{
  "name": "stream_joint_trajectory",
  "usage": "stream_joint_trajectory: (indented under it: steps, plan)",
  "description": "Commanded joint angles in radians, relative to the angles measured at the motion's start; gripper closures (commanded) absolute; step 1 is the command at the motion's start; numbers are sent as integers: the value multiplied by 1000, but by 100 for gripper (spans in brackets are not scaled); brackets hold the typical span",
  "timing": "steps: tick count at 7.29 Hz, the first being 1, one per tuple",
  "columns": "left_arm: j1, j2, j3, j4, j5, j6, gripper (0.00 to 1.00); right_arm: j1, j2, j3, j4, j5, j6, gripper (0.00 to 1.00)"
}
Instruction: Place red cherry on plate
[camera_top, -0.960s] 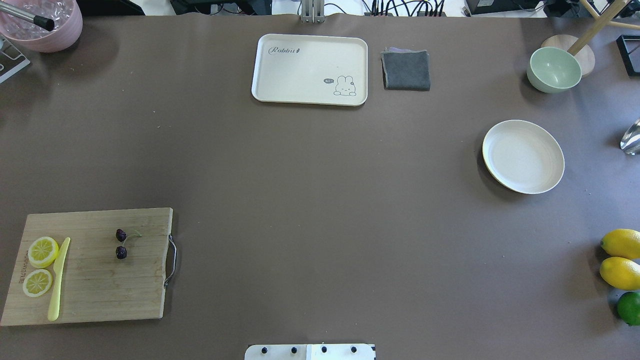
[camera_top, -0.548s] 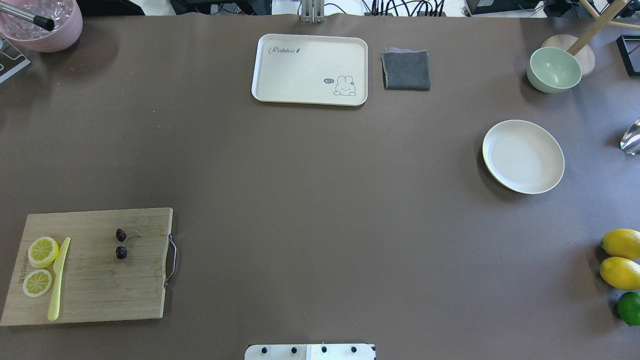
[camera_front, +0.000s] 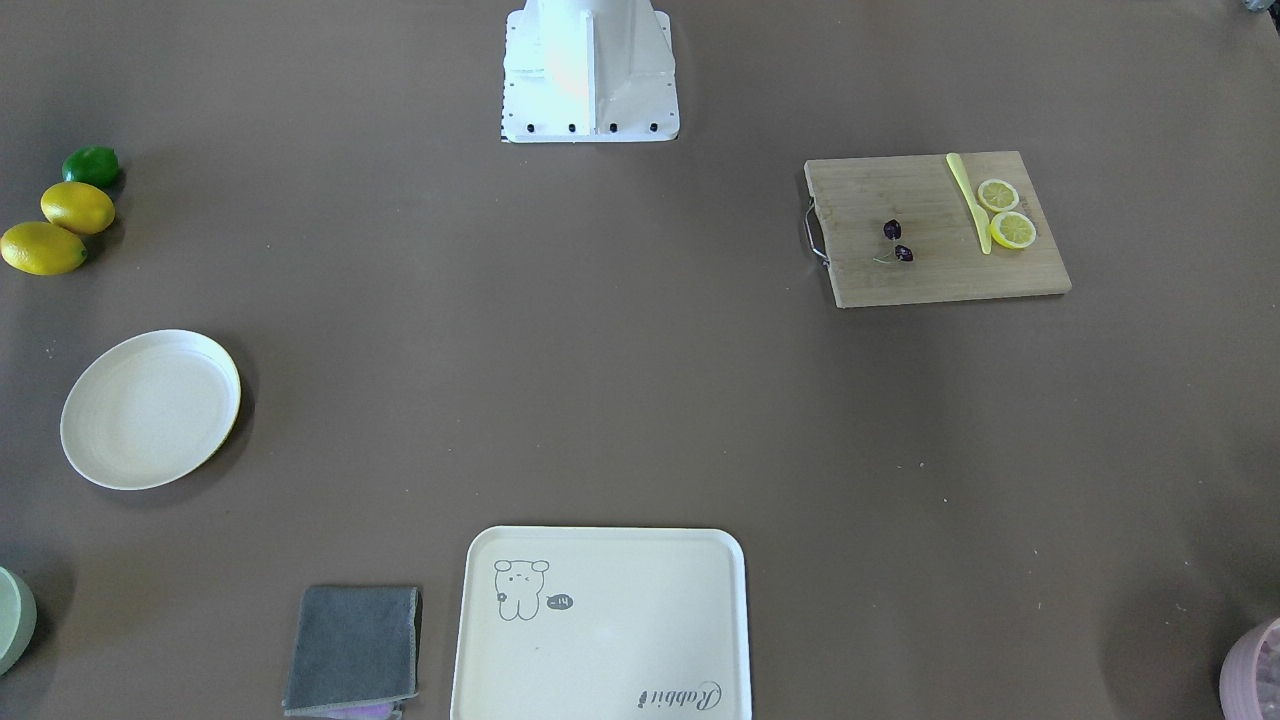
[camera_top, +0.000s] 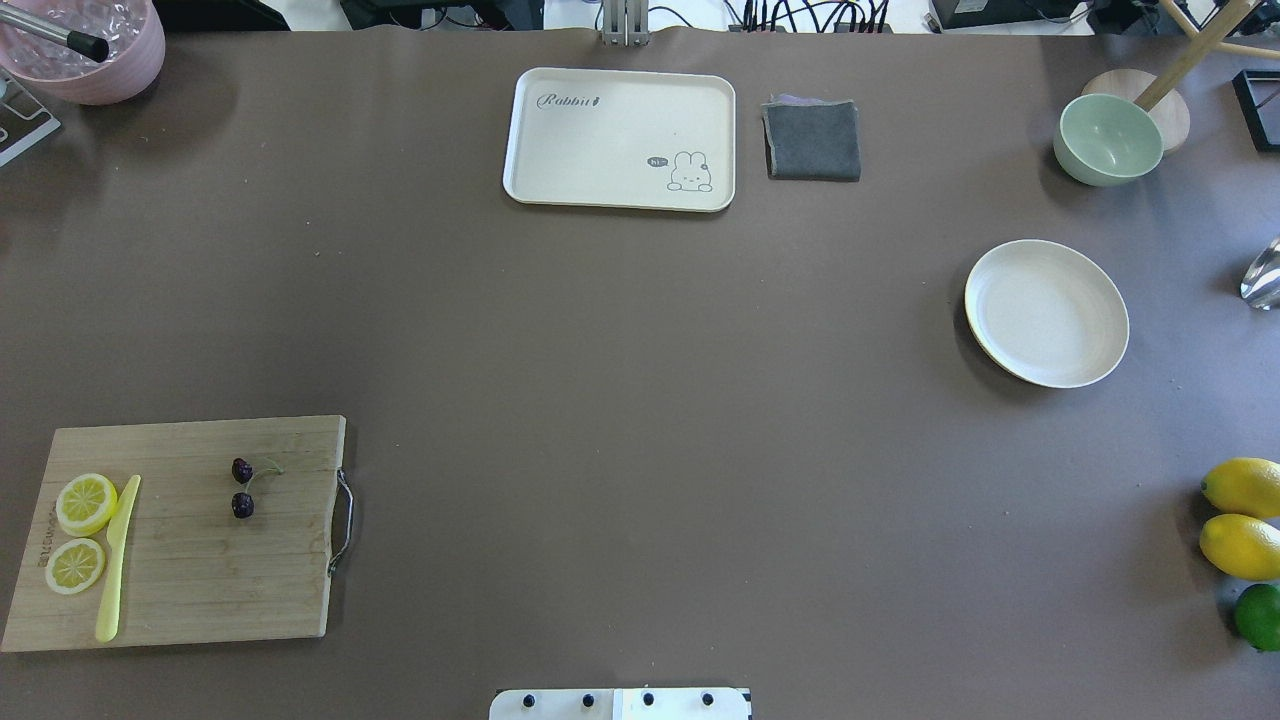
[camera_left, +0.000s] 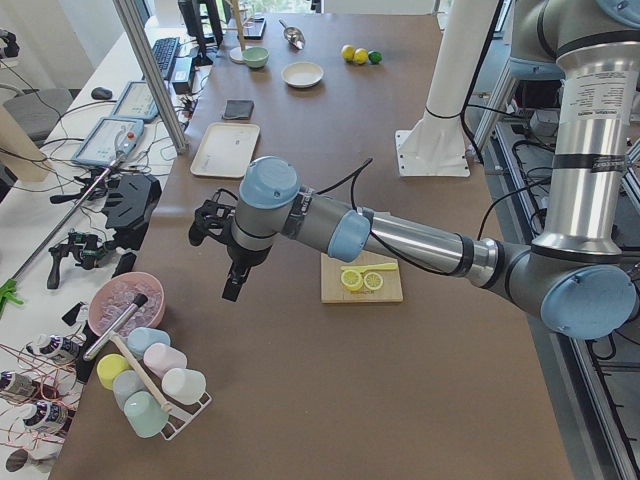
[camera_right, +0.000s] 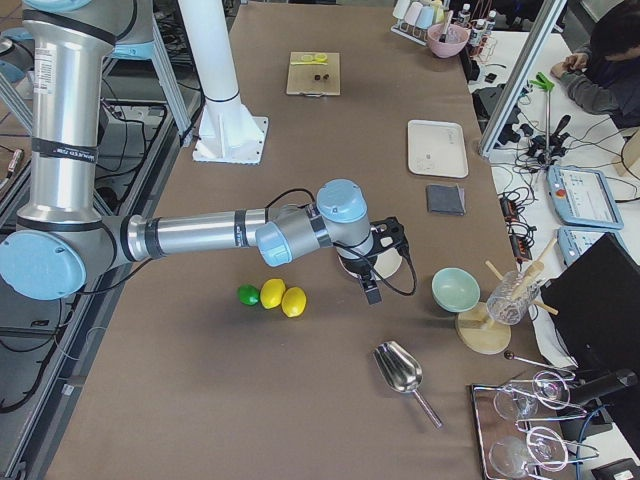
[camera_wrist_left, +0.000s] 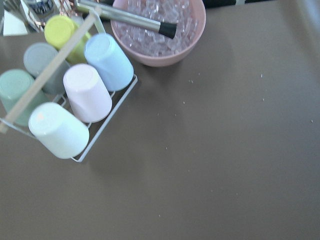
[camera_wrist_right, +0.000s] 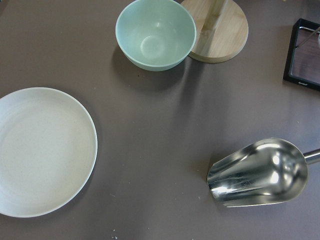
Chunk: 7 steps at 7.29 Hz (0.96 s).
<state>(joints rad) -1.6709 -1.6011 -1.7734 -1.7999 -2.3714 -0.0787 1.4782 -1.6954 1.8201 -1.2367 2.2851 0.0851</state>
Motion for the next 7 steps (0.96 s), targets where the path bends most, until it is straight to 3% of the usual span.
stream_joint_trajectory:
  steps: [1, 3, 6, 7]
  plan:
    - [6, 20, 52, -189, -3, -94, 2, -68, 26, -42, 64, 1, 57, 0]
    - [90, 43, 63, -239, 1, -101, 2, -239, 74, -82, 142, -48, 368, 0]
    - [102, 46, 61, -248, 0, -102, 2, -419, 112, -364, 609, -174, 748, 3]
    - [102, 46, 60, -248, 0, -102, 2, -480, 112, -395, 670, -246, 834, 8]
